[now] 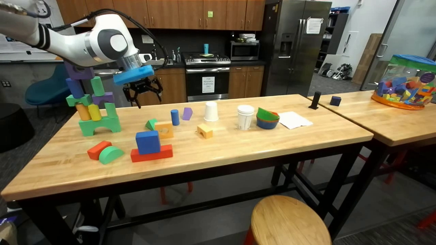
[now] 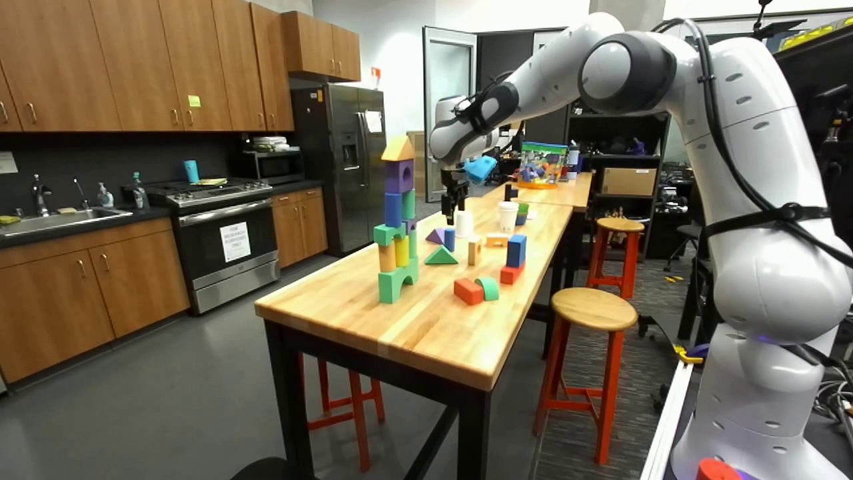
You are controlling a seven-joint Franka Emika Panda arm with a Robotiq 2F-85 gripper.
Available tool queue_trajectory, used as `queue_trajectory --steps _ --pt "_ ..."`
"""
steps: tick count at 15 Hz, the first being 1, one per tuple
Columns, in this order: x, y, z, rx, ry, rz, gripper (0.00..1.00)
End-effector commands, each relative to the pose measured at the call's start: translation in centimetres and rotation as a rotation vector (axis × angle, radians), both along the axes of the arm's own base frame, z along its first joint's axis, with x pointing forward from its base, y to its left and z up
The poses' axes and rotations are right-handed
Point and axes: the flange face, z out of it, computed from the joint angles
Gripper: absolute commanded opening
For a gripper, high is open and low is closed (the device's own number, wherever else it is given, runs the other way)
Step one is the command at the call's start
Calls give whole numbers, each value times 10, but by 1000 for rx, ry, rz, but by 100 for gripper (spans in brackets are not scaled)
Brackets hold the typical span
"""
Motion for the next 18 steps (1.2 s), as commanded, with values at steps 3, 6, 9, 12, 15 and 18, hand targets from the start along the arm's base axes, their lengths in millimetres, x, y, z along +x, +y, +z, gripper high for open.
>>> queue_trajectory --steps 3,6,9,12,15,18 --pt "12 -51 -31 89 25 54 100" --pt "16 -69 -28 66 0 56 100" --pt "23 -64 -17 57 -37 61 100" --pt "33 -45 -14 31 -31 70 100" --pt "41 -35 -19 42 -58 -78 100" --pt "38 -32 -21 58 -66 -94 100"
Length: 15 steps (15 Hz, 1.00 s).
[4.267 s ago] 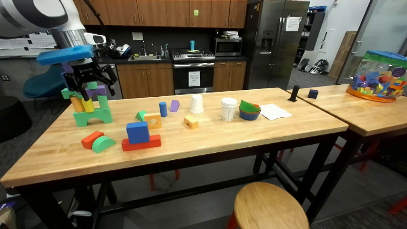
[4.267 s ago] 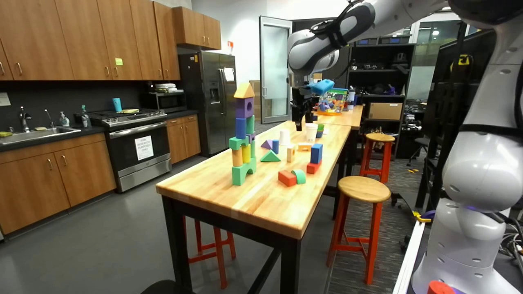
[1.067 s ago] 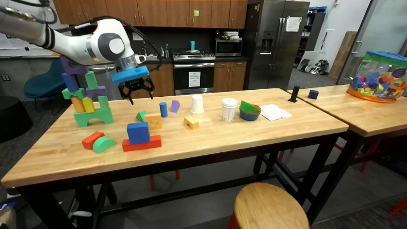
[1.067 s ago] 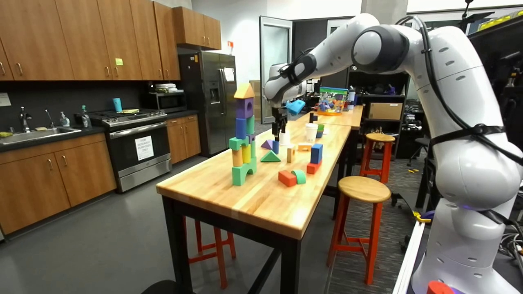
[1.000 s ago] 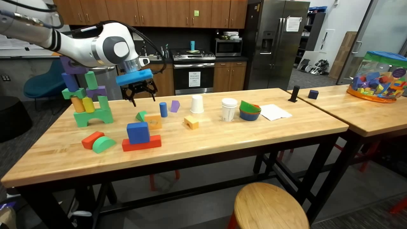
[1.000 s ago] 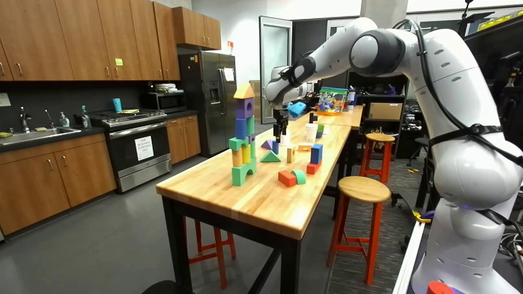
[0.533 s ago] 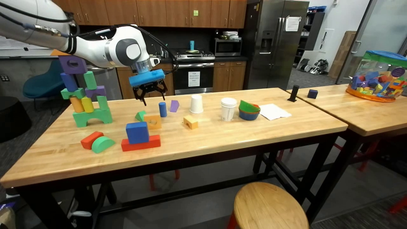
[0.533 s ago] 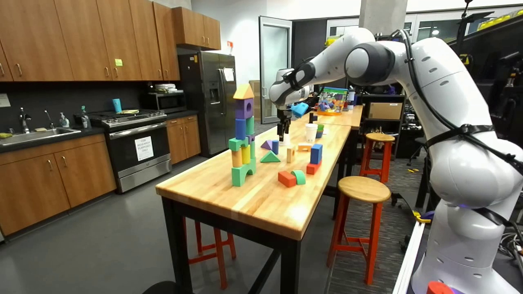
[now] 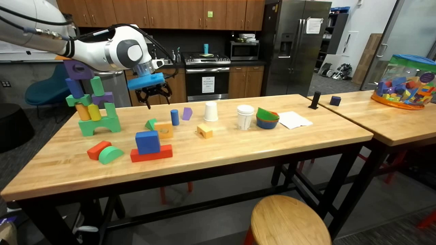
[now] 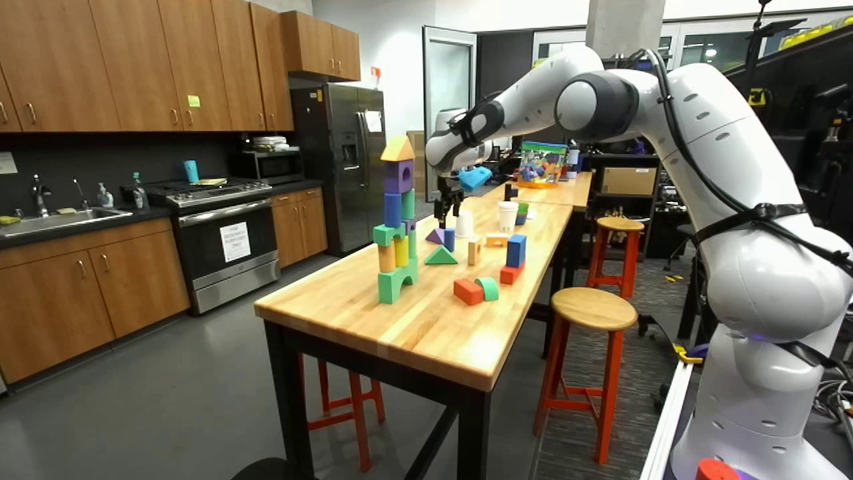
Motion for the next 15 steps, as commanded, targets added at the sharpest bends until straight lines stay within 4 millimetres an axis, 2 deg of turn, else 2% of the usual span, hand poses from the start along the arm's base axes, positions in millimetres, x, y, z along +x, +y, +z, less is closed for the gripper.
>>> queue_trajectory --steps 1,8,15 --pt "2 0 0 -1 -3 -27 100" --pt "4 -3 -11 18 15 -84 100" --pt "14 -3 -21 29 -17 -171 100"
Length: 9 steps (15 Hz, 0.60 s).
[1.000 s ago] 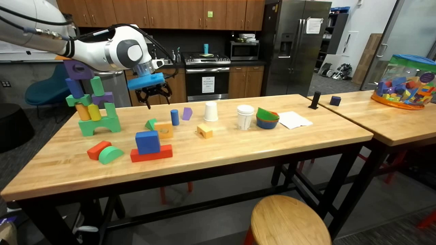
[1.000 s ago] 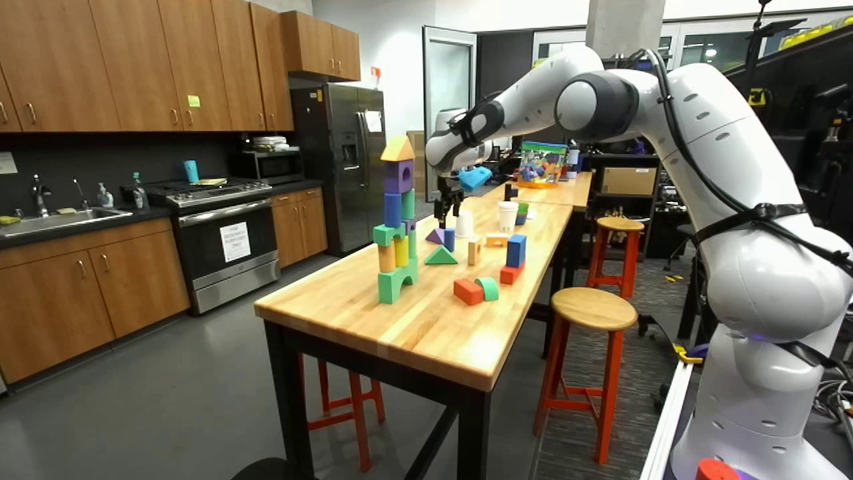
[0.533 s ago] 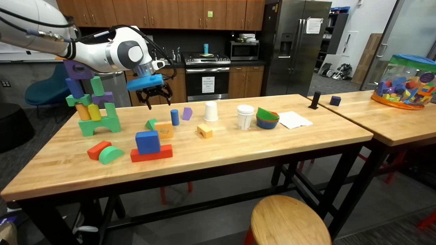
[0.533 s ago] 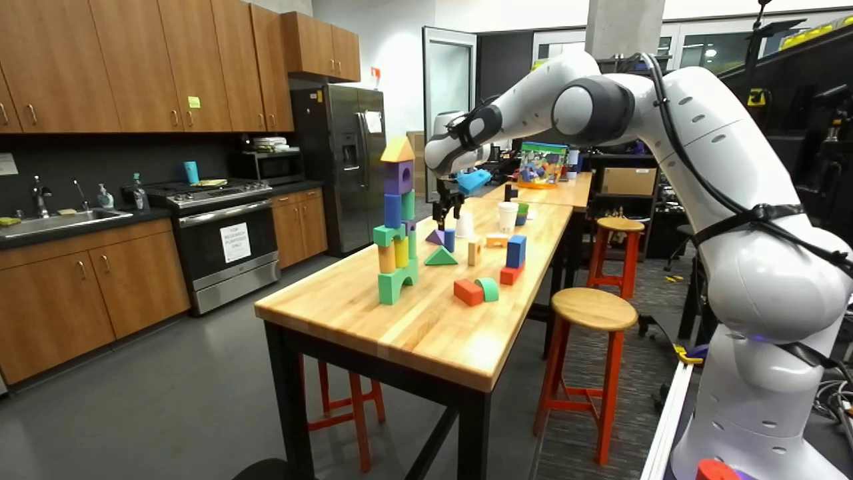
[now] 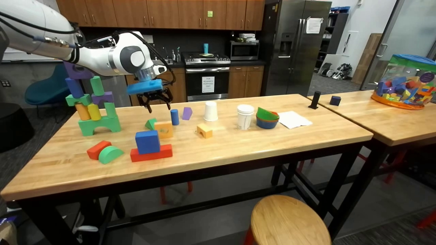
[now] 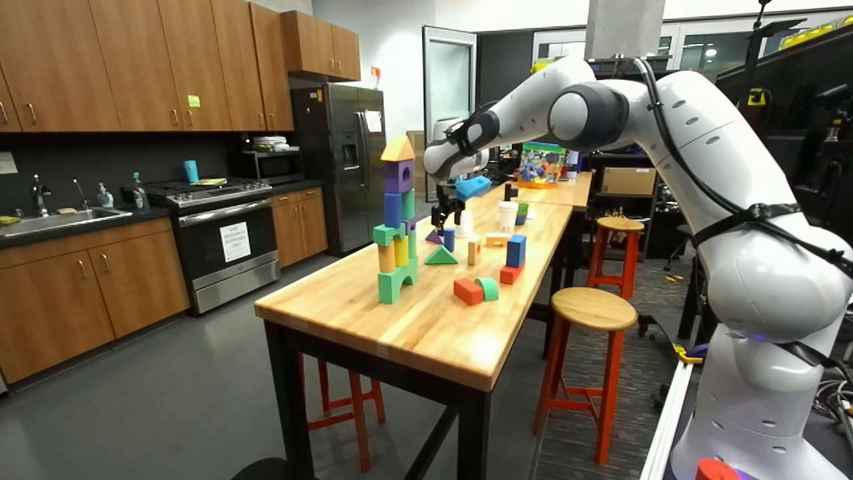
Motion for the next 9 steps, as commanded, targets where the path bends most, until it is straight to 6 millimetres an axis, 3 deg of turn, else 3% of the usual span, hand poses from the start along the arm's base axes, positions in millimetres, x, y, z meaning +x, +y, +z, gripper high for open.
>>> queue_trajectory --steps 1,9 --pt "9 -2 4 -4 -28 -61 100" --pt "15 -27 3 -23 -61 -126 100"
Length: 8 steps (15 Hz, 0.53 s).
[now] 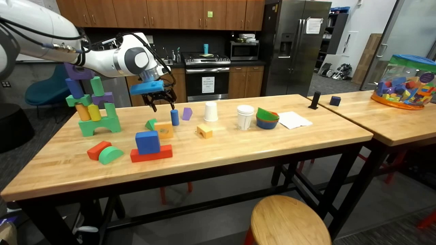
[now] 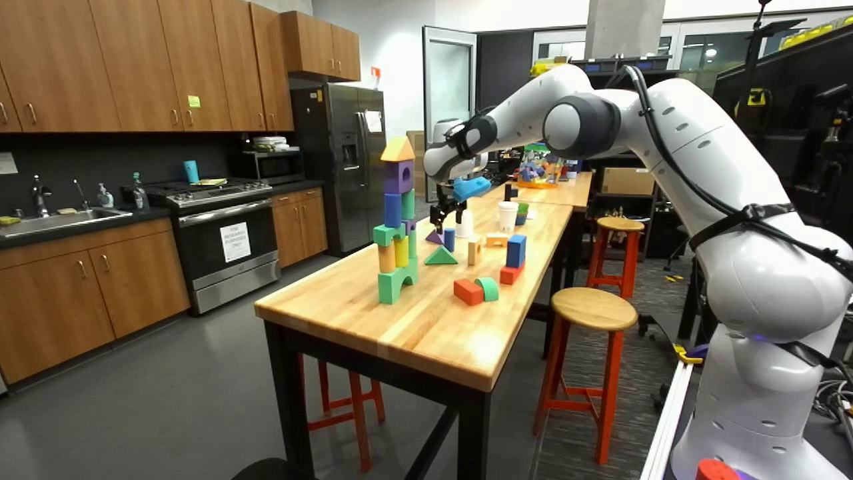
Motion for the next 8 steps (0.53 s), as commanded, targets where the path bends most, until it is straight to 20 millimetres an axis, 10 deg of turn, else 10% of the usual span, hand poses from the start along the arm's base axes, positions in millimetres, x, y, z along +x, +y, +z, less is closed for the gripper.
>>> queue_trajectory --steps 1,8 --pt "6 -16 4 -17 -22 -14 100" --pt "13 -20 -5 -12 -23 25 100"
